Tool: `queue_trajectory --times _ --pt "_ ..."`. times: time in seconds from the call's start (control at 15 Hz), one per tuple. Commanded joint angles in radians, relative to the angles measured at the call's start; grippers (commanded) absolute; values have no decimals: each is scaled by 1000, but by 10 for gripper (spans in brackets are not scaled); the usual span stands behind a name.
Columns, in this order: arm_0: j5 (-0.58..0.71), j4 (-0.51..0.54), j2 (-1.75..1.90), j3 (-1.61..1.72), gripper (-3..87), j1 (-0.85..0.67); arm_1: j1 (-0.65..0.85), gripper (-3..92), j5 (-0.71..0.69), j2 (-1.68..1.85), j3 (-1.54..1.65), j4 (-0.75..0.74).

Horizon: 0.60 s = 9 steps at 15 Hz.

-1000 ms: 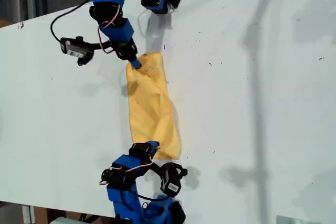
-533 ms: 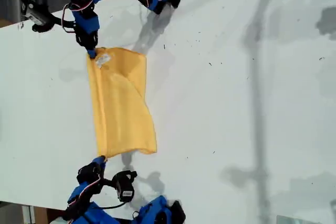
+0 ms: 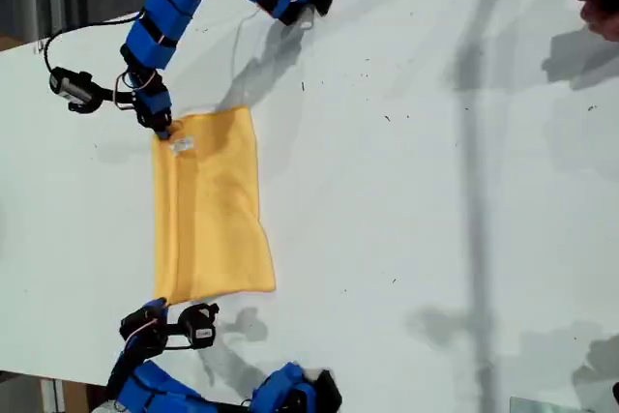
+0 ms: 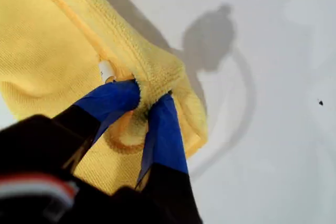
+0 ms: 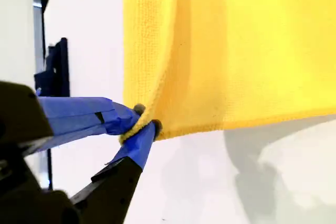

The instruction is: Grasp corners of a square towel and fold twice.

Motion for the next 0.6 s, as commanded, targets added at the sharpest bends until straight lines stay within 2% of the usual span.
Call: queue_trajectory --times 0.0,0.33,0.53 --pt "11 -32 25 48 -26 -18 -18 -1 -11 69 -29 14" --pt "-28 -44 259 296 -26 127 -83 -1 5 545 311 67" --pt "-87 -120 377 508 -26 227 -115 -1 38 819 563 92"
